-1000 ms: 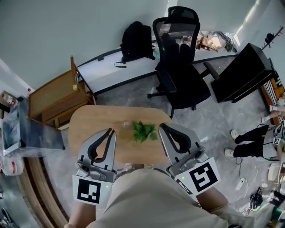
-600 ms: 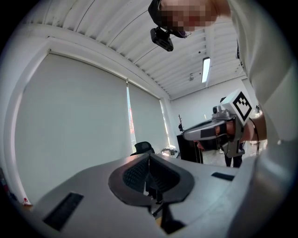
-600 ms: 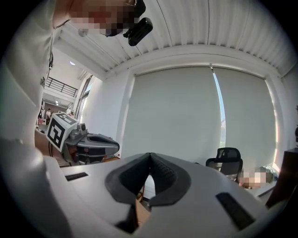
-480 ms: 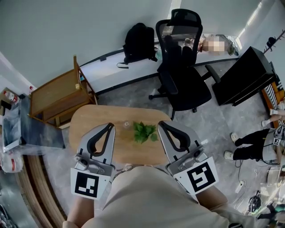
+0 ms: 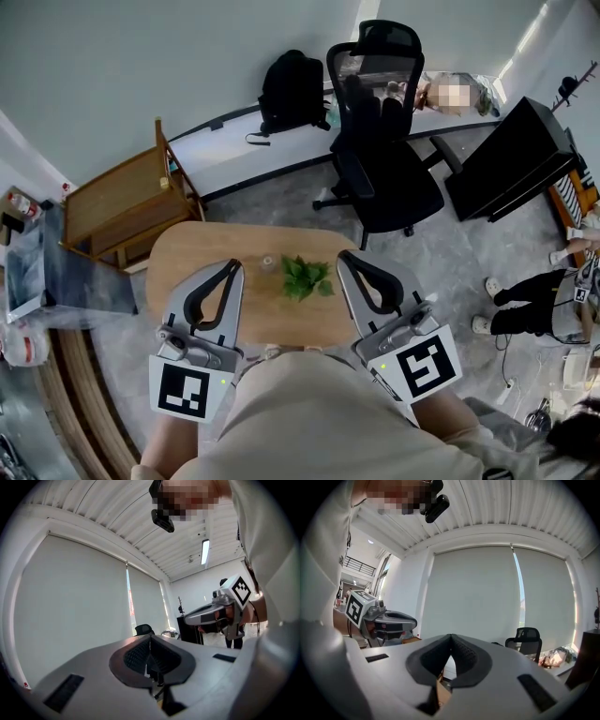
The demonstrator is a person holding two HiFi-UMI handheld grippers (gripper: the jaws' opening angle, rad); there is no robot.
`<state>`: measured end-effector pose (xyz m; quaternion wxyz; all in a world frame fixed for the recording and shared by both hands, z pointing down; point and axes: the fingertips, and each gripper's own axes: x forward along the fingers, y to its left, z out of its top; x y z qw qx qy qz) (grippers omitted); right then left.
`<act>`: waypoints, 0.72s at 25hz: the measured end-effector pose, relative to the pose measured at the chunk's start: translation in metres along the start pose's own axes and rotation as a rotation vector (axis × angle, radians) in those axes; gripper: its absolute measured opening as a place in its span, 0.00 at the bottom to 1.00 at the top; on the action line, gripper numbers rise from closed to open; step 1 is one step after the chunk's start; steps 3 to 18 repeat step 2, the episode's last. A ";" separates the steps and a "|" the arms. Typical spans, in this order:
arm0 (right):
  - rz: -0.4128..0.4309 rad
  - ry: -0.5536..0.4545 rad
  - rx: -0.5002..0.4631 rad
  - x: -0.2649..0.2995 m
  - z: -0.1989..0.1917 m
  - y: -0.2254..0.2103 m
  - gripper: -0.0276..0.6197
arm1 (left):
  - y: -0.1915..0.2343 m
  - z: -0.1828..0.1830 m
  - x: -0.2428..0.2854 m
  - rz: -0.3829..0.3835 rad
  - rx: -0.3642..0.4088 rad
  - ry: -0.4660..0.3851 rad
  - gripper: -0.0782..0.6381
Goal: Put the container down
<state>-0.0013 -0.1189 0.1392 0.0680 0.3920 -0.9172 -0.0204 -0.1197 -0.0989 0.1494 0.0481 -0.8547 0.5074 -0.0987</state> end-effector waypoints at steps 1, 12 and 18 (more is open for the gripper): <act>-0.004 -0.003 0.007 0.000 0.001 0.001 0.04 | 0.000 0.000 -0.001 0.000 0.000 0.002 0.12; -0.008 -0.005 0.014 0.001 0.002 0.001 0.04 | 0.001 0.000 -0.002 0.000 0.000 0.003 0.12; -0.008 -0.005 0.014 0.001 0.002 0.001 0.04 | 0.001 0.000 -0.002 0.000 0.000 0.003 0.12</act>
